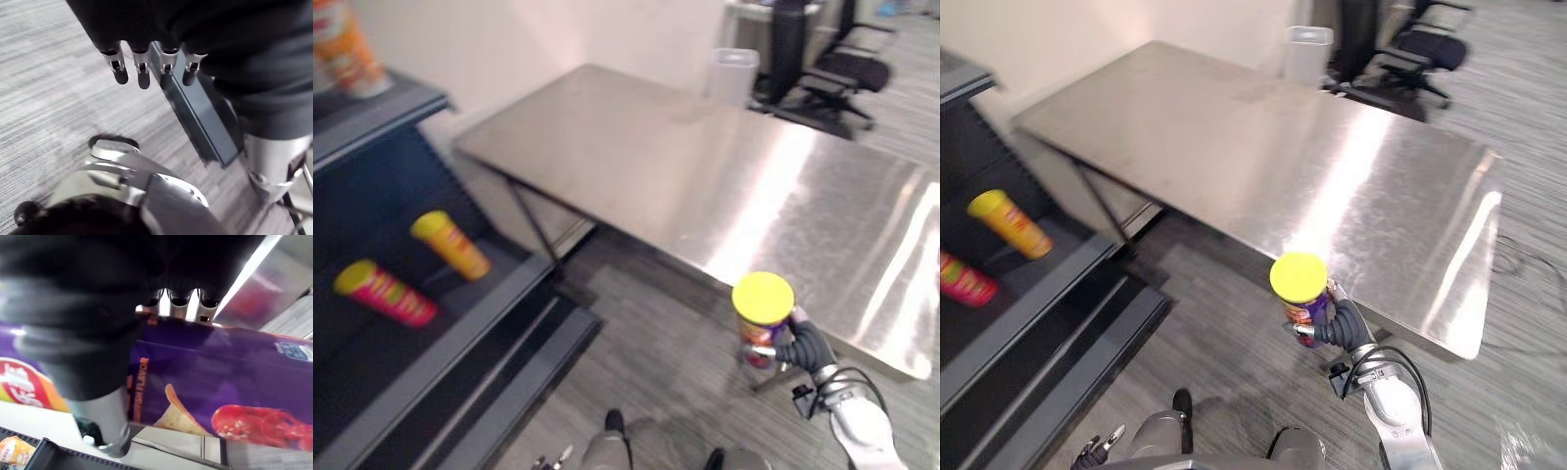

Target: Put the gum and the chips on the shelf.

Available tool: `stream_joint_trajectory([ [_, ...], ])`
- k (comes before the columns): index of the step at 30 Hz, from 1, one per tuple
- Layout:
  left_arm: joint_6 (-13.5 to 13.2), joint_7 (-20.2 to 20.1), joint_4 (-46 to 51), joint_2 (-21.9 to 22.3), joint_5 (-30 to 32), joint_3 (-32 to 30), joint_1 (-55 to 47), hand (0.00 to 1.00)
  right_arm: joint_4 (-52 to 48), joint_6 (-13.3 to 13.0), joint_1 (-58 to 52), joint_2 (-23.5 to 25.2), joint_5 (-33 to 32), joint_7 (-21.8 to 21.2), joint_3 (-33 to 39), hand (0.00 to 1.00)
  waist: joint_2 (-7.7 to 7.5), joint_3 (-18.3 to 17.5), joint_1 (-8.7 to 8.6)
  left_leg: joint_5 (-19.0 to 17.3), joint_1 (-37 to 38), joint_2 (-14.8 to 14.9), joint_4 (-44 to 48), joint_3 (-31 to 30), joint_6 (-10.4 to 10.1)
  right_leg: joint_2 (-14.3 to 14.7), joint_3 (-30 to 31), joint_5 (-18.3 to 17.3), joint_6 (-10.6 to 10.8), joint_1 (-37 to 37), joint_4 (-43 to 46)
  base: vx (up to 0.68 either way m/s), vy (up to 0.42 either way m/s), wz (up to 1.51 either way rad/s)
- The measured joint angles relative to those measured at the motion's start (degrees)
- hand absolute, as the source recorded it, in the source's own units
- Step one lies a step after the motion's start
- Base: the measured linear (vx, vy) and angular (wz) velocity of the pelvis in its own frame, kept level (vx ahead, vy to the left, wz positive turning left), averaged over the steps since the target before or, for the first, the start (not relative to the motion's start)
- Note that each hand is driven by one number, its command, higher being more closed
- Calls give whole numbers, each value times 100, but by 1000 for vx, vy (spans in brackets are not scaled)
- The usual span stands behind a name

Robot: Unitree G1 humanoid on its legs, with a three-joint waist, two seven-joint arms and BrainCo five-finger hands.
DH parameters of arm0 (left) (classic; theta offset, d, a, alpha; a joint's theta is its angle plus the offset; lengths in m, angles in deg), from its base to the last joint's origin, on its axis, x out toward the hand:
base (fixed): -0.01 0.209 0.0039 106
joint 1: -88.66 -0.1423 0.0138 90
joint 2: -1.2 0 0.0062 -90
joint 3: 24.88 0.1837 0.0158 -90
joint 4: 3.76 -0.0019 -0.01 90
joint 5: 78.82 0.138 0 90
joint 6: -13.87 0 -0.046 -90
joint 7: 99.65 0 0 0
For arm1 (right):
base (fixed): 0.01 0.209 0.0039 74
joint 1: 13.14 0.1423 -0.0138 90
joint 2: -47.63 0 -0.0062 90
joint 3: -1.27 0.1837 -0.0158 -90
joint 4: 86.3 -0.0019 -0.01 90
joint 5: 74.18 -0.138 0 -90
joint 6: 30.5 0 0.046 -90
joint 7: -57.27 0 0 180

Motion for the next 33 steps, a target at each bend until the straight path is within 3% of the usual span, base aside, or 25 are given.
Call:
stream_joint_trajectory([
  [1,26,-1,-3,13,0,33,-126,0,56,32,-49,180,-21,17,53,100,32,17,-19,-478,100,338,1072,594,130,-40,-178,-36,-57,45,43,-139,-78,85],
  [2,26,-3,-6,23,0,36,-222,0,54,43,-178,357,-22,15,125,100,21,14,-77,-710,293,545,1743,972,89,-150,-383,-61,-88,61,88,-157,-88,94],
  [4,21,-9,-2,26,0,34,-200,0,43,60,-457,477,-21,6,264,100,41,2,-200,-754,596,692,2103,1183,72,-348,-780,-72,-80,27,158,-85,-24,116],
  [5,20,-12,-5,27,1,33,-160,0,43,91,-557,501,-21,-10,347,100,80,-9,-260,-637,744,736,1979,1239,94,-449,-976,-88,-54,-30,245,-68,10,154],
  [6,21,-16,-5,49,3,27,-88,0,19,144,-705,563,-22,-16,539,100,194,-59,-338,-324,924,714,1463,1308,-28,-589,-1303,-124,-19,-119,417,-81,47,136],
  [9,18,-14,7,-36,14,-22,2,0,26,291,-847,842,-22,-25,810,100,123,-42,-434,-362,914,517,942,1920,-41,-945,-2053,28,50,80,408,-92,60,142],
  [11,16,-29,-1,-23,20,-43,40,0,-18,296,-897,946,-21,22,938,100,42,-5,-434,-343,601,669,1227,2003,-390,-1013,-2478,117,152,366,234,-80,98,113],
  [12,18,-26,-5,-18,20,-28,55,0,-43,296,-867,1000,-20,35,1012,100,67,-2,-370,-623,495,653,870,2003,-597,-1035,-2580,167,212,448,143,-71,124,72],
  [15,19,-25,-99,13,66,14,-6,0,-44,295,-678,972,-19,103,1037,100,163,-1,-293,-491,237,580,-376,1659,-613,-1057,-2567,255,334,406,102,-44,236,6],
  [16,16,-20,-114,104,73,14,-54,0,-47,290,-677,925,-21,144,1013,100,286,-26,-213,-46,243,554,-989,1340,-694,-1014,-2435,301,492,296,143,-27,278,-41],
  [17,13,-18,-115,167,71,13,-92,0,-41,282,-648,866,-22,157,983,100,426,-35,-202,153,227,574,-1146,1207,-925,-988,-2356,326,542,229,205,-2,237,-34],
  [18,12,-11,-171,140,74,-28,-58,0,125,293,-589,924,-23,188,849,100,271,29,-258,20,216,438,-1047,1251,-859,-1147,-2239,399,636,180,208,31,215,-11],
  [19,7,18,-151,49,76,-30,-26,0,153,293,-682,968,-22,195,798,100,209,87,-252,-155,111,373,-801,1234,-798,-1220,-2089,511,680,98,165,54,254,3],
  [22,22,61,-126,0,74,-27,-8,0,171,320,-706,1012,-20,248,610,100,102,274,-232,-687,10,428,44,1306,-594,-1455,-1766,627,818,30,362,87,154,-21],
  [24,22,80,-121,30,70,-19,-9,0,171,319,-621,1029,-23,252,420,100,52,344,-187,-862,10,460,333,1321,-525,-1447,-1524,760,844,-30,260,31,96,-57],
  [25,19,87,-119,20,73,-32,-9,0,171,314,-593,1034,-24,247,305,100,37,352,-113,-1013,14,467,368,1334,-578,-1399,-1378,823,878,-131,158,-1,109,-66],
  [28,16,95,-94,-2,68,-58,21,0,240,318,-585,1117,-23,244,195,100,-26,410,-101,-1268,8,419,357,1356,-632,-1385,-1301,958,902,-179,-20,-12,77,-25],
  [31,16,94,-21,-72,68,-57,27,0,403,329,-649,1122,-20,248,187,100,-145,407,-102,-1505,15,122,364,1287,-591,-1613,-1307,1024,808,-56,-41,58,115,27],
  [33,21,95,10,-63,70,-43,20,0,417,386,-774,1109,-16,250,195,100,-143,419,-207,-1662,44,-251,357,923,-476,-1946,-1030,1200,-163,-5,587,143,201,96],
])
